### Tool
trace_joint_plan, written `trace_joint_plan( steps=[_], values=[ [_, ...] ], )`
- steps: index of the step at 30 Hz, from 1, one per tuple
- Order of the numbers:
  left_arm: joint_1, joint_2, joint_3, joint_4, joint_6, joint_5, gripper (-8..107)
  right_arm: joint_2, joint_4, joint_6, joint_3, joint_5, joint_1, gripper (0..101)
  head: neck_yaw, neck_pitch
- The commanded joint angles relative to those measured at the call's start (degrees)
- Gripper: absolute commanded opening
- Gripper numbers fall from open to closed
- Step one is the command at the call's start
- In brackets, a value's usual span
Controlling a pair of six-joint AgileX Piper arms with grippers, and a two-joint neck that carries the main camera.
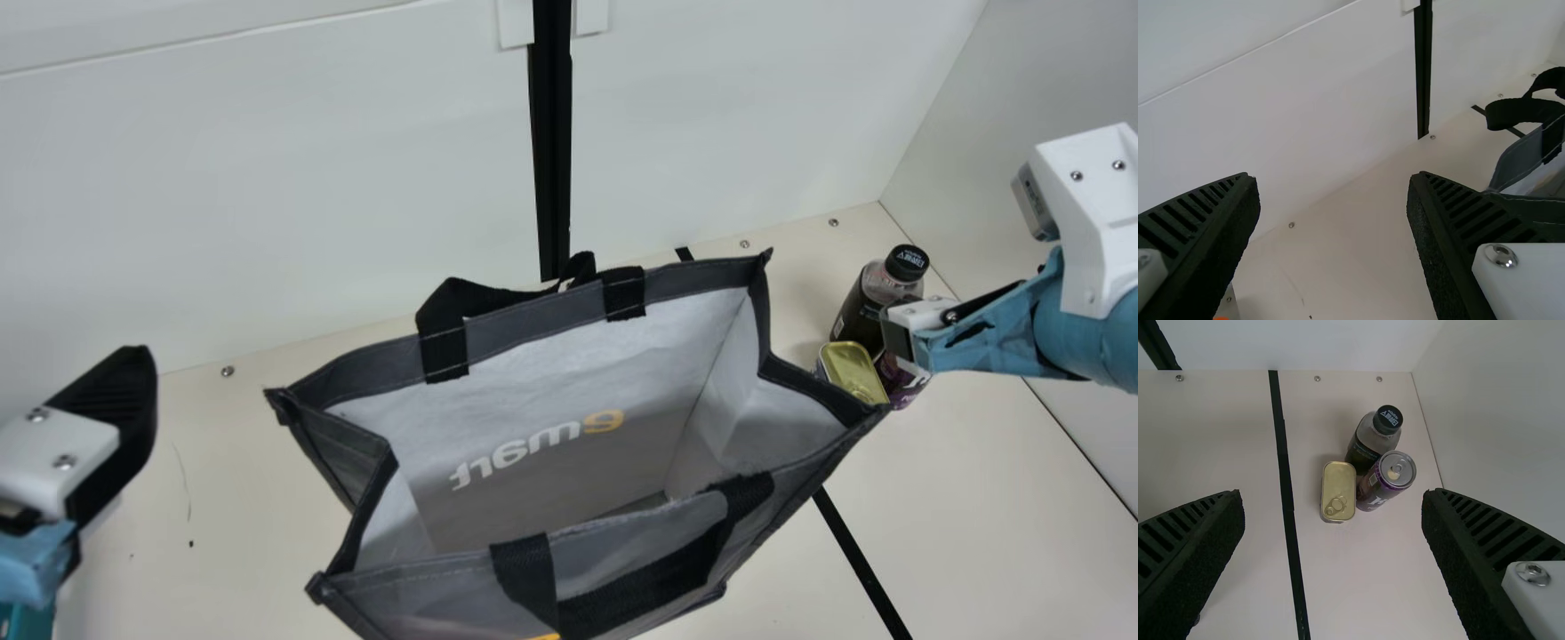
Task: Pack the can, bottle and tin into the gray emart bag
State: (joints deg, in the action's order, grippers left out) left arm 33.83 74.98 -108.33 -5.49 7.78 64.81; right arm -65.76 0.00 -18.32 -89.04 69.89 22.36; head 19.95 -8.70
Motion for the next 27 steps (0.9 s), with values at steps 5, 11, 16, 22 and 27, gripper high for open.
trace_joint_plan(
  steps=[5, 11, 16, 22, 27],
  values=[
    [2.98, 1.66, -2.92, -0.45, 0.44, 0.43, 90, 0.0, 0.0, 0.0, 0.0, 0.0, 0.0, 91, 0.05, -1.3],
    [5.92, 3.58, -6.03, -0.2, 1.32, 1.03, 90, 0.0, 0.0, 0.0, 0.0, 0.0, 0.0, 91, 0.05, -1.3],
    [7.98, 5.35, -8.88, 0.09, 2.14, 1.75, 90, 0.0, 0.0, 0.0, 0.0, 0.0, 0.0, 91, 0.05, -1.3],
    [10.01, 7.7, -12.3, 0.52, 2.76, 2.7, 90, 0.0, 0.0, 0.0, 0.0, 0.0, 0.0, 91, 0.05, -1.3],
    [11.45, 9.59, -14.91, 1.07, 3.33, 3.47, 90, 0.0, 0.0, 0.0, 0.0, 0.0, 0.0, 91, 0.05, -1.3]
  ],
)
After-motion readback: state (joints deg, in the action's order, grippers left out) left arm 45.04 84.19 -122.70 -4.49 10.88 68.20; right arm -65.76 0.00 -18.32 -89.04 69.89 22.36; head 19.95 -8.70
